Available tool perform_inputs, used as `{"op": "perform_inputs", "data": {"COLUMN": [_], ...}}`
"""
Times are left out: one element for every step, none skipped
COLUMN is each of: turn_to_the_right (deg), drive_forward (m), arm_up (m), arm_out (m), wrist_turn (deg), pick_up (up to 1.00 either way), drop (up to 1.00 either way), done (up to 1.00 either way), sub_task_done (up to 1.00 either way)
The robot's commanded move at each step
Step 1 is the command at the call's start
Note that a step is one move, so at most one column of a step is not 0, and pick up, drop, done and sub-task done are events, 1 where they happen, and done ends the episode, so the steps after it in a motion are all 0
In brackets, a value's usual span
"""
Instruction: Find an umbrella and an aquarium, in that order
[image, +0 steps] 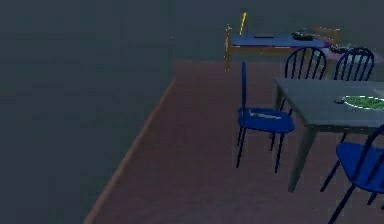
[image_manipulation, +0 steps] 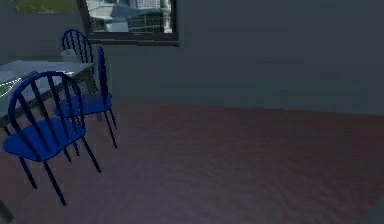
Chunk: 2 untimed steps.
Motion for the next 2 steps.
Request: {"op": "perform_inputs", "data": {"turn_to_the_right": [-6.0, 0.0], "drive_forward": [0.0, 1.0], "arm_up": [0.0, 0.0], "arm_out": [0.0, 0.0], "wrist_turn": [0.0, 0.0], "pick_up": [0.0, 0.0], "drop": [0.0, 0.0], "done": [0.0, 0.0], "sub_task_done": [0.0, 0.0]}}
